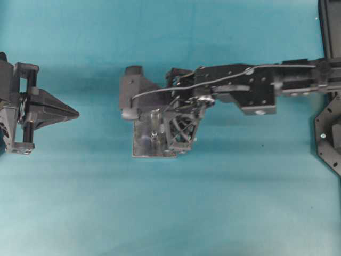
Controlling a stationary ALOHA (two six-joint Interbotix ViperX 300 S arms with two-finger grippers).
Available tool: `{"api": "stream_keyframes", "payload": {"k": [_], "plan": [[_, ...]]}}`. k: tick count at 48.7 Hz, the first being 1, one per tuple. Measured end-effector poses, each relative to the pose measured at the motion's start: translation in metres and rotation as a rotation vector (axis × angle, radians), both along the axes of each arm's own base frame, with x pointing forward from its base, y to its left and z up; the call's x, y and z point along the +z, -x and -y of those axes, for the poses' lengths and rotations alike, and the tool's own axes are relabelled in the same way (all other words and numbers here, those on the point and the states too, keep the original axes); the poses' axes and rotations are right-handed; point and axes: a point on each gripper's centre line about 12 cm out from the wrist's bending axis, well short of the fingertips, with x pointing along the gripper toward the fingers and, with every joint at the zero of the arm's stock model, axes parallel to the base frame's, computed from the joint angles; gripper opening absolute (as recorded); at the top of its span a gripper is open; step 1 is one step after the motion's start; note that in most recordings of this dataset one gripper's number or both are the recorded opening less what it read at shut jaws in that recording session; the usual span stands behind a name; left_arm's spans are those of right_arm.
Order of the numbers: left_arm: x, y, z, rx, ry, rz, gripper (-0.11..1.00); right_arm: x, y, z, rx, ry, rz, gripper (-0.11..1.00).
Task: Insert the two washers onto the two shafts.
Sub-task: 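Carry the washer over the lower shaft and lower it onto the shaft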
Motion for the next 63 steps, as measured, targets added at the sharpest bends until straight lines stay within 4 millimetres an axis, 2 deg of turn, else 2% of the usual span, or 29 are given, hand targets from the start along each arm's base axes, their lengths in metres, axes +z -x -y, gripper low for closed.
{"api": "stream_keyframes", "payload": {"k": [22,33,63], "plan": [[0.0,0.001,0.0,0.0,0.0,0.002,0.0,-0.008,-0.016,-0.011,0.035,0.004,0.002,0.35],[0.0,0.001,0.0,0.001,-0.001,0.002,0.0,-0.019,-0.017,-0.014,0.042,0.004,-0.026,0.35],[0.0,0.001,0.0,-0.001,-0.001,0.002,0.0,-0.02,-0.017,-0.013,0.06,0.014,-0.037,0.35]]}}
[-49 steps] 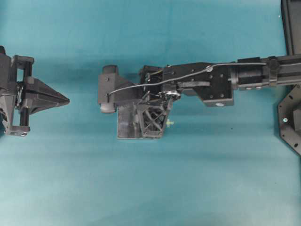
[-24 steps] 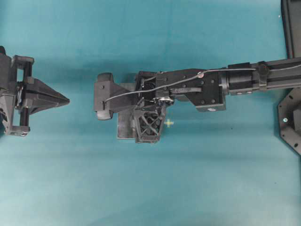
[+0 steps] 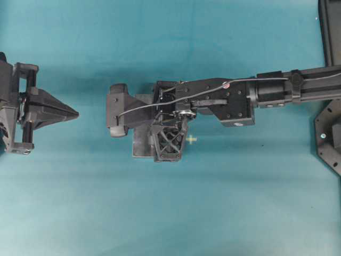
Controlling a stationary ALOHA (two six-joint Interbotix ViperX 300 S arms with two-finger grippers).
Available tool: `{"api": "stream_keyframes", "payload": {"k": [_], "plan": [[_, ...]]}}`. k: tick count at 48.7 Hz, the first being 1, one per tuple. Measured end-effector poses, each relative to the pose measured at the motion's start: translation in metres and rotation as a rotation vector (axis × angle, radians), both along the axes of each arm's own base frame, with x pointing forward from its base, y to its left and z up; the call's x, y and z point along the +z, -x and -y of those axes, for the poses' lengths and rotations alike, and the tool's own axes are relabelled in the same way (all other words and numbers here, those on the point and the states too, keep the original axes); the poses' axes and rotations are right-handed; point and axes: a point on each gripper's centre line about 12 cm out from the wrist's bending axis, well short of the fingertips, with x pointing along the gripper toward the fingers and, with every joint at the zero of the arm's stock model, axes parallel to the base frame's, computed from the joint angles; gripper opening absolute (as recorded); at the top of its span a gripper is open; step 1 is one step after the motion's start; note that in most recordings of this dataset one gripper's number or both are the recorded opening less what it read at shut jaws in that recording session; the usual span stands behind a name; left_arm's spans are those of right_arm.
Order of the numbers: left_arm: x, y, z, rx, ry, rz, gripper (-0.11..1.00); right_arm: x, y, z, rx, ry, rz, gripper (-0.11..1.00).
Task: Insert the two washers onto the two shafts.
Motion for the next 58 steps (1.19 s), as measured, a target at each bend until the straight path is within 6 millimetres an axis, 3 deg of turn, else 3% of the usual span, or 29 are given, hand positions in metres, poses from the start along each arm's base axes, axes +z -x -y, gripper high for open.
{"api": "stream_keyframes", "payload": {"k": [8,18,21,51,58], "plan": [[0.0,0.0,0.0,0.001,0.001,0.0,0.0,0.001,0.0,0.0,0.0,0.0,0.0,0.36],[0.0,0.0,0.0,0.002,0.001,0.0,0.0,0.002,0.0,-0.001,0.003,-0.005,-0.006,0.79],[0.0,0.0,0.0,0.001,0.001,-0.002,0.0,0.002,0.0,-0.002,0.009,-0.006,-0.006,0.84],[0.0,0.0,0.0,0.0,0.0,0.002,0.0,-0.006,0.001,-0.002,0.011,-0.013,-0.039,0.84],[0.0,0.0,0.0,0.0,0.0,0.002,0.0,0.007,0.004,0.003,0.0,-0.014,-0.024,0.84]]}}
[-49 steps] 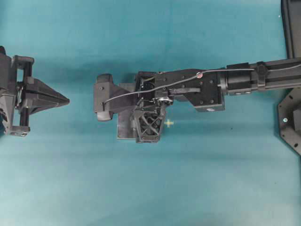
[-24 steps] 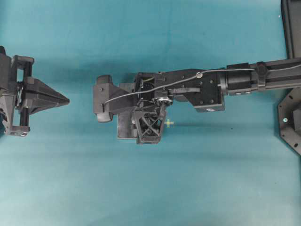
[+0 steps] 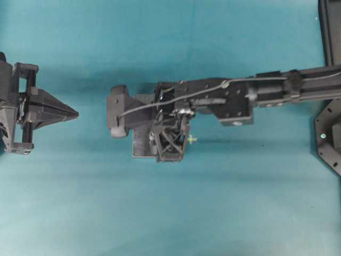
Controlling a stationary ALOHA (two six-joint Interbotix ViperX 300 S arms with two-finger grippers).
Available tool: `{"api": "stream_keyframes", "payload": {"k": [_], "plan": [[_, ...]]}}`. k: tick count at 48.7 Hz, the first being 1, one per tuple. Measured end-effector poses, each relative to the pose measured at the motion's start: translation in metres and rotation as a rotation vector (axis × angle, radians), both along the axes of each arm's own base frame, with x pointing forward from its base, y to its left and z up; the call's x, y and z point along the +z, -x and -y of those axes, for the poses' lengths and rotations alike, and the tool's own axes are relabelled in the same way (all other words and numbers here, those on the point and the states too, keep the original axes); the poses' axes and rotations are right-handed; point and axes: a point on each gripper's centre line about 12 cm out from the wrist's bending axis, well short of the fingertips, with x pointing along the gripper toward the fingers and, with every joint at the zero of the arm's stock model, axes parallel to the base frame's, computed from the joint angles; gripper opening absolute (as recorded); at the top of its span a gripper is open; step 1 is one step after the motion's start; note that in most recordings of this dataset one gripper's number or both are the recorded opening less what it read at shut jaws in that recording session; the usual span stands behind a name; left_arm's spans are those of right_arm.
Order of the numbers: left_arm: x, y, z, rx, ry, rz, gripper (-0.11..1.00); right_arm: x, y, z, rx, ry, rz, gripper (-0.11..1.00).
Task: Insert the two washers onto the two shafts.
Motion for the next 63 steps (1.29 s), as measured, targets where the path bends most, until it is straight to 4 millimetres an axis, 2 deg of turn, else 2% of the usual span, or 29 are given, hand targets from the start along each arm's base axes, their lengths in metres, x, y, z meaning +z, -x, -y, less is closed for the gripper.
{"api": "stream_keyframes", "payload": {"k": [11,18,24,32,38,45,52,63], "plan": [[0.0,0.0,0.0,-0.001,0.001,0.002,0.0,0.037,0.007,0.002,-0.002,0.003,0.08,0.82],[0.002,0.0,0.002,-0.01,0.001,0.012,0.0,0.068,0.016,0.004,-0.006,0.006,0.146,0.74],[0.006,-0.002,0.004,-0.016,-0.002,0.048,0.0,0.083,0.029,0.004,-0.008,0.007,0.175,0.64],[0.007,-0.002,0.004,-0.019,-0.003,0.058,0.0,0.089,0.05,0.004,-0.009,0.007,0.182,0.43],[0.006,-0.002,0.004,-0.019,-0.004,0.058,0.0,0.087,0.064,0.005,-0.019,0.005,0.178,0.26],[0.007,-0.003,0.004,-0.019,-0.004,0.061,0.0,0.086,0.076,0.008,-0.051,-0.002,0.215,0.1],[0.007,-0.002,0.004,-0.019,-0.003,0.063,0.0,0.087,0.09,0.012,-0.086,-0.006,0.304,0.04],[0.008,-0.002,0.004,-0.019,-0.004,0.066,0.0,0.084,0.125,0.013,-0.102,-0.002,0.456,0.02]]}}
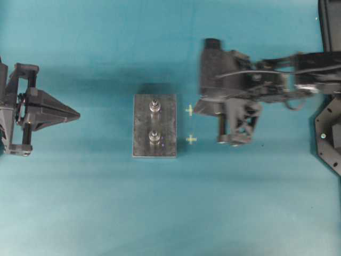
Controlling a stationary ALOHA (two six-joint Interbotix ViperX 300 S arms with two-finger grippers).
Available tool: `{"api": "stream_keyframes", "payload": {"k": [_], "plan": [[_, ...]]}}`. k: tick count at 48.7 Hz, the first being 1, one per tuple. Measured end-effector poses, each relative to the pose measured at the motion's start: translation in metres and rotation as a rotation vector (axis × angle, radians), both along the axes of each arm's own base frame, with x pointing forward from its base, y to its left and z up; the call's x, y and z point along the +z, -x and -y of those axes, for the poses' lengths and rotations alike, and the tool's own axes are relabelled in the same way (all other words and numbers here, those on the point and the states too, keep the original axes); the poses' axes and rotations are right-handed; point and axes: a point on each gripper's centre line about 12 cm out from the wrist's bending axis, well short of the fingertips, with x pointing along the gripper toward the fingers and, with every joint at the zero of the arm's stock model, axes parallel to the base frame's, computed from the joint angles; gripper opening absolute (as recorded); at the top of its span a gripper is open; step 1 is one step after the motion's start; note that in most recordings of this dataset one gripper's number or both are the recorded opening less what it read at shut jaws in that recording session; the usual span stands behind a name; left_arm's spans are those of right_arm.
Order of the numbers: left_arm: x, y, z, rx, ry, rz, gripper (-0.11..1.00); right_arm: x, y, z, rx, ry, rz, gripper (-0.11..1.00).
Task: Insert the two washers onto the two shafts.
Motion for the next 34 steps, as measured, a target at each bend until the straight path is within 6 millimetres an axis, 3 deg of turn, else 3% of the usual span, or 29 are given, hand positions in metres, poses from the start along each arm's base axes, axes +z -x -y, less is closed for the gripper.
{"api": "stream_keyframes", "payload": {"k": [21,34], "plan": [[-0.004,0.002,0.0,0.0,0.0,-0.008,0.0,-0.018,0.064,-0.005,-0.01,0.012,0.316,0.02],[-0.008,0.003,0.0,0.002,0.006,-0.018,0.0,-0.04,0.084,-0.012,-0.013,-0.027,0.287,0.02]]}}
